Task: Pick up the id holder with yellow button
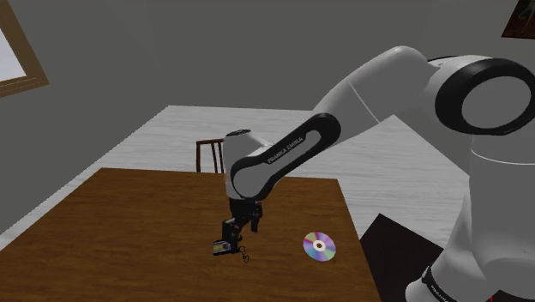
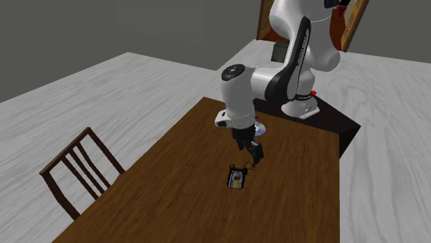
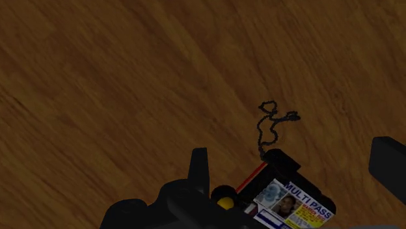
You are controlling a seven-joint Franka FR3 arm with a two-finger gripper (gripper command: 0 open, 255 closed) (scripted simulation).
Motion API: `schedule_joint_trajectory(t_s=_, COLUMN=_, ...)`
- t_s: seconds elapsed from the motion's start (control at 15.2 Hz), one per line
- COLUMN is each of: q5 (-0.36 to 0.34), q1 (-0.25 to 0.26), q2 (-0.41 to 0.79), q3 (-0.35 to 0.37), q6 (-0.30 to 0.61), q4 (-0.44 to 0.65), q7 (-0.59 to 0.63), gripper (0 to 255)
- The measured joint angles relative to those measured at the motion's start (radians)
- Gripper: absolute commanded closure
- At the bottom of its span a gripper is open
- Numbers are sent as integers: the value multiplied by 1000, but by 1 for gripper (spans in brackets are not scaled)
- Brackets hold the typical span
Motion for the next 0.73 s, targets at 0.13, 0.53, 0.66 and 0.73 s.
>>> schedule_joint_trajectory(t_s=0.13, q5=-3, q1=4, q2=24, q3=0, q6=14, q4=10, q7=0, gripper=0)
schedule_joint_trajectory(t_s=0.53, q5=-9, q1=11, q2=82, q3=-3, q6=78, q4=2, q7=-5, gripper=0)
schedule_joint_trajectory(t_s=0.66, q5=-10, q1=12, q2=88, q3=-4, q6=83, q4=4, q7=-6, gripper=255)
schedule_joint_trajectory(t_s=0.73, q5=-10, q1=12, q2=90, q3=-4, q6=84, q4=4, q7=-6, gripper=255)
